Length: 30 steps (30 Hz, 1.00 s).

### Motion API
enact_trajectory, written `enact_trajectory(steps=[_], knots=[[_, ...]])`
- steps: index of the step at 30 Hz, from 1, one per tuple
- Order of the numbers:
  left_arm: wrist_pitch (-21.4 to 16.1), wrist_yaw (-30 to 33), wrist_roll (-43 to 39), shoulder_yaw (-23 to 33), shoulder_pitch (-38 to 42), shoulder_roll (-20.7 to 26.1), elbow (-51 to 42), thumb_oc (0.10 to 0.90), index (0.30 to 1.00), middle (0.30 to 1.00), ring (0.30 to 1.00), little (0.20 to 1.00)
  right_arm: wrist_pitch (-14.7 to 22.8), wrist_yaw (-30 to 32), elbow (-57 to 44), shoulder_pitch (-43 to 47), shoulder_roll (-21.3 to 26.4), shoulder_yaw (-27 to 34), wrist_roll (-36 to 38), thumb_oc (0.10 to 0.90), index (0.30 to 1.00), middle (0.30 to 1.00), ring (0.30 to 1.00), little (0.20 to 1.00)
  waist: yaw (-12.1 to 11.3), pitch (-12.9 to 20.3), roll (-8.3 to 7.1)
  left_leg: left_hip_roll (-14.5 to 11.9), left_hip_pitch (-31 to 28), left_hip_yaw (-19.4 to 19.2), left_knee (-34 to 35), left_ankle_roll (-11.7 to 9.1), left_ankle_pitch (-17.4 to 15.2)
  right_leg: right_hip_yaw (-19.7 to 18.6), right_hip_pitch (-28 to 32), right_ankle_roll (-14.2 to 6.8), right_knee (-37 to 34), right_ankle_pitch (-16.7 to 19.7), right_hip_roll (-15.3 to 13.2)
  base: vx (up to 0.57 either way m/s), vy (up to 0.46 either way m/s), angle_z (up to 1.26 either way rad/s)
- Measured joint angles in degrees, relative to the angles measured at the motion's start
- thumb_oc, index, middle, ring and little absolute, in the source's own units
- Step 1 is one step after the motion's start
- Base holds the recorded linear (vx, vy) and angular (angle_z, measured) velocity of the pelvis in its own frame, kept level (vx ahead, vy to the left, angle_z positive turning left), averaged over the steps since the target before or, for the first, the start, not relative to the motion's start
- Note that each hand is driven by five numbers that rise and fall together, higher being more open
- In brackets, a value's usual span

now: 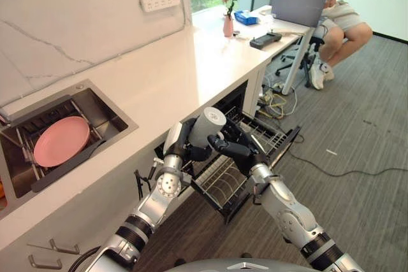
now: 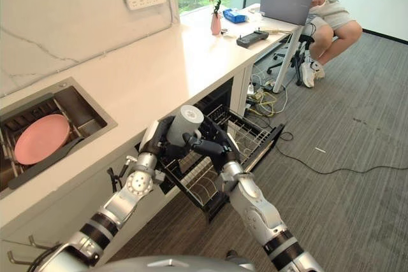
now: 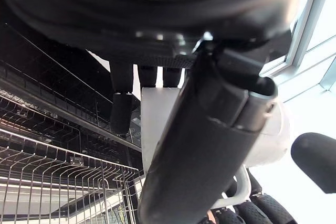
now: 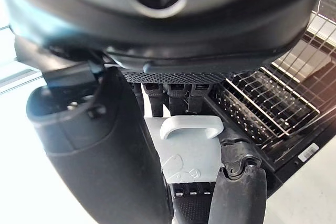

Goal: Place the dishes in the dishwasher.

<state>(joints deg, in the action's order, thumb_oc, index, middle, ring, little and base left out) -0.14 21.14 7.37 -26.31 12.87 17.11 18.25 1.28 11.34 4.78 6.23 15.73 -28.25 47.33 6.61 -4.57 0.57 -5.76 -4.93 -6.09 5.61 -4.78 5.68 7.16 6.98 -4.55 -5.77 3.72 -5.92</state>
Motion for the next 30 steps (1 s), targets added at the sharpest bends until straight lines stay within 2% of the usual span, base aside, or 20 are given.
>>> enact_trajectory(steps=[3,6,11,18,20,21,27,28,29,30], knots=[[0.5,0.1,0.0,-0.4,0.3,-0.5,0.1,0.4,0.3,0.3,0.3,0.3,0.0,0.8,1.6,1.1,-0.7,-0.3,-0.1,0.8,0.9,0.9,0.9,0.9,-0.2,0.1,0.01,0.0,0.1,0.1,0.0,0.0,0.0,0.1,0.0,0.0,0.0,0.0,0.0,0.0,0.0,0.0],[0.7,0.8,-0.1,-3.3,2.5,-0.5,2.5,0.4,0.3,0.3,0.3,0.3,0.0,2.6,7.9,4.9,-2.9,-0.5,-0.5,0.8,0.9,0.9,0.9,0.9,-0.3,0.3,-0.05,0.0,0.1,0.3,0.0,0.0,0.2,0.3,0.1,0.0,0.0,0.0,0.0,-0.01,0.004,0.03],[0.7,0.7,-0.1,-6.8,3.5,-1.7,2.9,0.4,0.3,0.3,0.3,0.3,0.0,4.8,12.5,6.8,-4.9,-0.6,-0.3,0.8,0.9,0.9,0.9,0.9,-1.1,0.5,0.08,0.1,0.1,0.4,0.0,0.0,0.2,0.3,0.1,0.0,0.0,0.0,-0.1,0.0,0.001,0.01],[0.8,0.7,-0.7,-7.1,6.3,-1.9,5.0,0.4,0.3,0.3,0.3,0.3,0.3,5.2,18.2,11.8,-6.3,-0.6,0.0,0.8,0.9,0.9,0.9,0.9,-1.7,0.5,0.18,0.1,0.1,0.6,0.0,0.0,0.3,0.6,0.2,0.0,0.0,0.0,-0.1,0.0,0.0,0.0],[0.8,0.7,-0.7,-7.1,6.6,-1.9,5.0,0.4,0.3,0.3,0.3,0.3,0.7,5.2,18.4,12.1,-6.4,-0.6,0.0,0.502,0.453,0.453,0.453,0.453,-1.9,0.6,0.27,0.1,0.2,0.7,0.0,0.0,0.3,0.7,0.2,0.0,0.0,0.0,-0.1,0.0,0.0,0.0],[0.8,0.5,-0.7,-7.1,6.7,-1.8,5.0,0.4,0.3,0.3,0.3,0.3,0.8,5.2,18.4,12.2,-6.4,-0.6,0.0,0.4,0.3,0.3,0.3,0.3,-2.0,0.6,0.32,0.1,0.2,0.7,0.0,0.0,0.3,0.7,0.2,0.0,0.0,0.0,-0.1,0.0,0.0,0.0],[0.7,-0.4,-1.9,-7.3,7.8,-1.8,5.0,0.4,0.3,0.3,0.3,0.3,1.8,6.0,19.3,12.2,-6.4,-0.4,-2.4,0.4,0.3,0.3,0.3,0.3,-2.0,0.7,0.43,0.2,0.8,1.5,0.0,0.0,0.5,1.5,0.2,0.1,0.0,0.0,-0.1,0.01,0.007,0.06],[0.7,-0.3,-2.5,-7.6,8.1,-1.9,5.0,0.482,0.422,0.422,0.422,0.422,2.1,6.7,19.3,12.2,-6.3,-0.4,-2.4,0.4,0.3,0.3,0.3,0.3,-2.0,0.7,0.44,0.2,1.0,1.8,0.0,0.0,0.6,1.8,0.1,0.1,0.0,0.0,-0.1,0.01,0.012,0.12],[0.7,-0.2,-2.7,-7.6,8.2,-1.9,5.0,0.482,0.422,0.422,0.422,0.422,2.4,7.0,19.3,12.2,-6.4,-0.4,-2.3,0.4,0.3,0.3,0.3,0.3,-2.0,0.7,0.47,0.2,1.0,1.9,0.0,0.0,0.6,1.9,0.1,0.1,0.0,-0.1,-0.1,0.0,0.014,0.08],[0.6,0.1,-3.0,-7.5,8.4,-2.2,5.0,0.778,0.867,0.867,0.867,0.867,2.8,7.5,19.3,12.2,-6.4,-0.5,-2.4,0.4,0.3,0.3,0.3,0.3,-2.0,0.7,0.57,0.2,1.0,2.0,0.0,0.0,0.6,1.9,0.2,0.1,-0.1,-0.1,-0.1,0.0,0.0,0.0]])
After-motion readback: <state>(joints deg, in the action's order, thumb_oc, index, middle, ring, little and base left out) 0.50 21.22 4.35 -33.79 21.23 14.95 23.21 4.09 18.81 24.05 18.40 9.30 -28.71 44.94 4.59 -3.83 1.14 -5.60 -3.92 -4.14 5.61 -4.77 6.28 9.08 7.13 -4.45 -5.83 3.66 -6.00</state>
